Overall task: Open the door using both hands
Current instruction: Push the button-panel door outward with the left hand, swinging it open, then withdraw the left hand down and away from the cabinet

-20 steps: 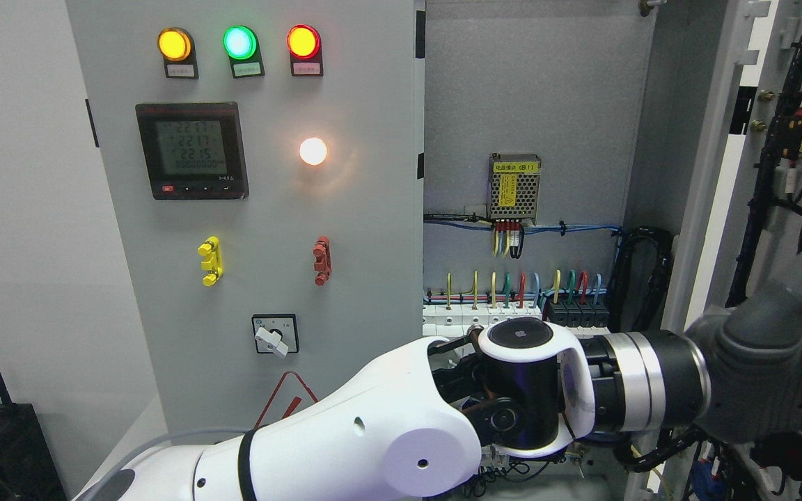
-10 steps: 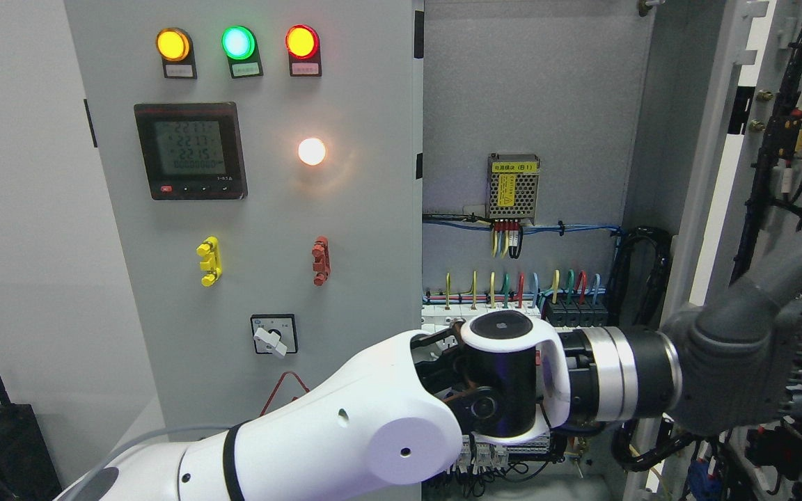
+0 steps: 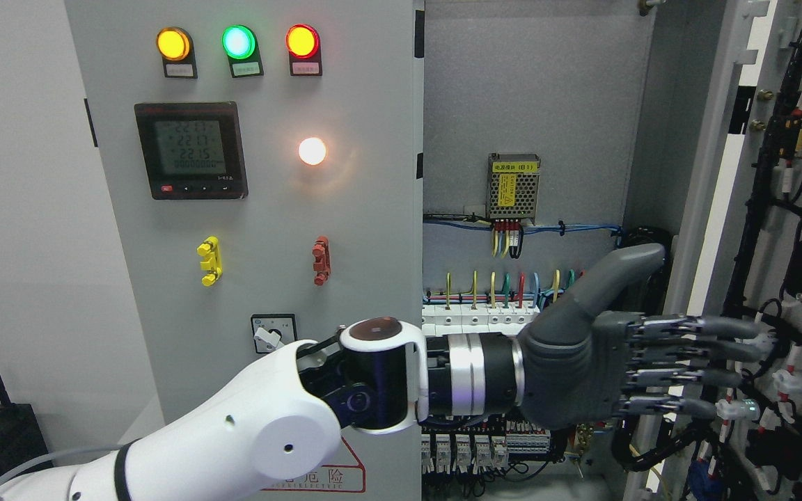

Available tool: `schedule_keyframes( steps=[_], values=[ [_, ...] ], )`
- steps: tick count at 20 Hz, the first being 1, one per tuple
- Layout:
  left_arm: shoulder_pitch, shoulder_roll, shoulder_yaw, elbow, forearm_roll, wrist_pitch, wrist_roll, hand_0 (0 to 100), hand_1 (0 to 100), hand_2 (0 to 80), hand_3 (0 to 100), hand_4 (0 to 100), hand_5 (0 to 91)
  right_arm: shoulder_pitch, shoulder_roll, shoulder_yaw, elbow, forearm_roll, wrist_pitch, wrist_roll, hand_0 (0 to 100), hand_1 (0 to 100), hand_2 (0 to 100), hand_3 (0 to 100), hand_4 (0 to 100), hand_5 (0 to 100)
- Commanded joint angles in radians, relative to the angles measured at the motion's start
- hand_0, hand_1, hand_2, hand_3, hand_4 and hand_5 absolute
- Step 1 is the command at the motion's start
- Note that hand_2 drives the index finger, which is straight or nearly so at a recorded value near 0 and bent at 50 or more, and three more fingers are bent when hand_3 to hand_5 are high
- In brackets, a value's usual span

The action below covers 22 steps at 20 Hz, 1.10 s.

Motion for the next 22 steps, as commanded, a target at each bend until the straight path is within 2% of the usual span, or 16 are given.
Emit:
schedule_keyframes(
  steps=[1,5,8,11,12,15,19,21,22],
  values=[
    [0.110,0.480,0.007,-0.269,0.004,-0.003,-0.078,0,0,0.0,0,0,0.0,0.000,0.000,0.000,0.000,0.000,0.000,0.001,38,0,0,0,0,0],
    [0.196,0.683,0.016,-0.310,0.004,-0.006,-0.213,0,0,0.0,0,0,0.0,0.000,0.000,0.000,0.000,0.000,0.000,0.000,38,0,0,0,0,0],
    [0.277,0.821,0.064,-0.309,0.002,-0.011,-0.333,0,0,0.0,0,0,0.0,0.000,0.000,0.000,0.000,0.000,0.000,0.000,38,0,0,0,0,0],
    [0.364,0.940,0.104,-0.307,0.002,-0.012,-0.416,0,0,0.0,0,0,0.0,0.000,0.000,0.000,0.000,0.000,0.000,0.000,38,0,0,0,0,0],
    [0.396,0.979,0.110,-0.307,-0.001,-0.016,-0.431,0,0,0.0,0,0,0.0,0.000,0.000,0.000,0.000,0.000,0.000,0.000,38,0,0,0,0,0],
    [0.467,1.072,0.113,-0.294,-0.010,-0.017,-0.433,0,0,0.0,0,0,0.0,0.000,0.000,0.000,0.000,0.000,0.000,0.000,38,0,0,0,0,0],
    [0.570,1.164,0.092,-0.231,-0.016,-0.017,-0.433,0,0,0.0,0,0,0.0,0.000,0.000,0.000,0.000,0.000,0.000,0.000,38,0,0,0,0,0],
    [0.605,1.172,0.070,-0.160,-0.030,-0.017,-0.434,0,0,0.0,0,0,0.0,0.000,0.000,0.000,0.000,-0.001,0.000,0.000,38,0,0,0,0,0],
    [0.627,1.168,0.044,-0.109,-0.071,-0.017,-0.434,0,0,0.0,0,0,0.0,0.000,0.000,0.000,0.000,0.000,0.000,0.000,38,0,0,0,0,0]
  ],
)
